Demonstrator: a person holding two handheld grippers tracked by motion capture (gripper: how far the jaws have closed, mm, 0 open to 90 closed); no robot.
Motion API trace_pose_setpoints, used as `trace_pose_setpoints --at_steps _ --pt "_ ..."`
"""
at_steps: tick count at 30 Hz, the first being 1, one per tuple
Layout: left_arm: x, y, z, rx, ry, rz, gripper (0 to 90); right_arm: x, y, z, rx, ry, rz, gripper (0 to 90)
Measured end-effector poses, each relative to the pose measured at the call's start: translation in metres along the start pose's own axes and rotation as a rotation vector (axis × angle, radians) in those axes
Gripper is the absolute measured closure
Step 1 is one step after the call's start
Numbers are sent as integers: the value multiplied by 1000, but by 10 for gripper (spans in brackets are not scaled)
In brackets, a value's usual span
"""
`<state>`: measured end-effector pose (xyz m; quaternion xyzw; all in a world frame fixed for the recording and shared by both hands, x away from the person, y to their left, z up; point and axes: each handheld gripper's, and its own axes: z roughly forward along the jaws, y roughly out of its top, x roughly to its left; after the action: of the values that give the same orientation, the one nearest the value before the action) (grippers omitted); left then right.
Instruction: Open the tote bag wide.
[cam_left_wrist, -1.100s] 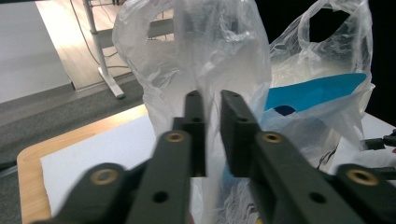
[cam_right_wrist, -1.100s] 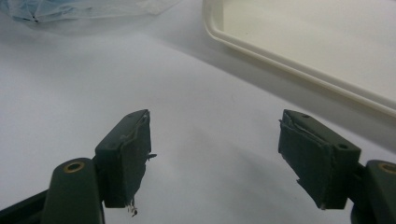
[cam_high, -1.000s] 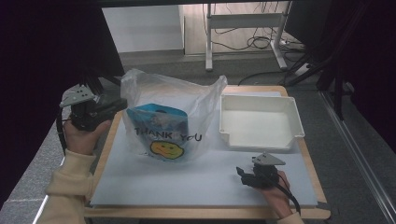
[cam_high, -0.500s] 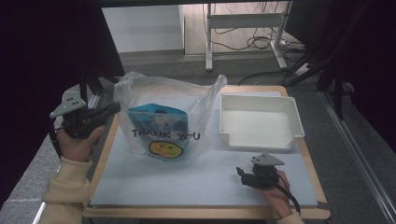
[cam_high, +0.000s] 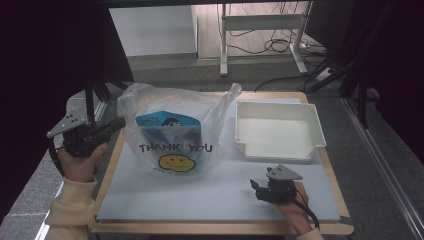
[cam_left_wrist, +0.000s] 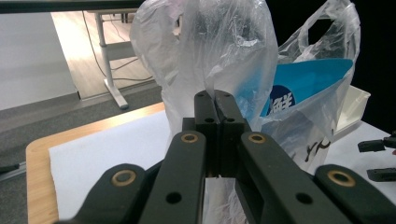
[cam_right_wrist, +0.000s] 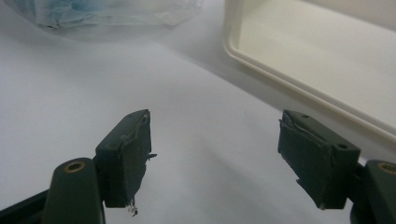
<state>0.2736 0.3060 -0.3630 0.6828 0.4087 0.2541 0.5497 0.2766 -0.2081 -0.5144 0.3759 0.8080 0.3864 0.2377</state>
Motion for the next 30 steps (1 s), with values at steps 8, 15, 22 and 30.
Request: trace_pose_setpoints --at_steps 8,15,22,30 --pt "0 -7 -7 -8 -1 -9 900 5 1 1 2 7 -16 259" --pt "0 -9 -9 -10 -3 -5 900 5 16 -7 -63 28 -3 282" --pt "1 -8 -5 -20 -23 0 900 9 47 -15 -134 62 -2 308" --pt "4 -9 -12 -21 -11 -8 900 10 103 -20 -220 99 -20 330"
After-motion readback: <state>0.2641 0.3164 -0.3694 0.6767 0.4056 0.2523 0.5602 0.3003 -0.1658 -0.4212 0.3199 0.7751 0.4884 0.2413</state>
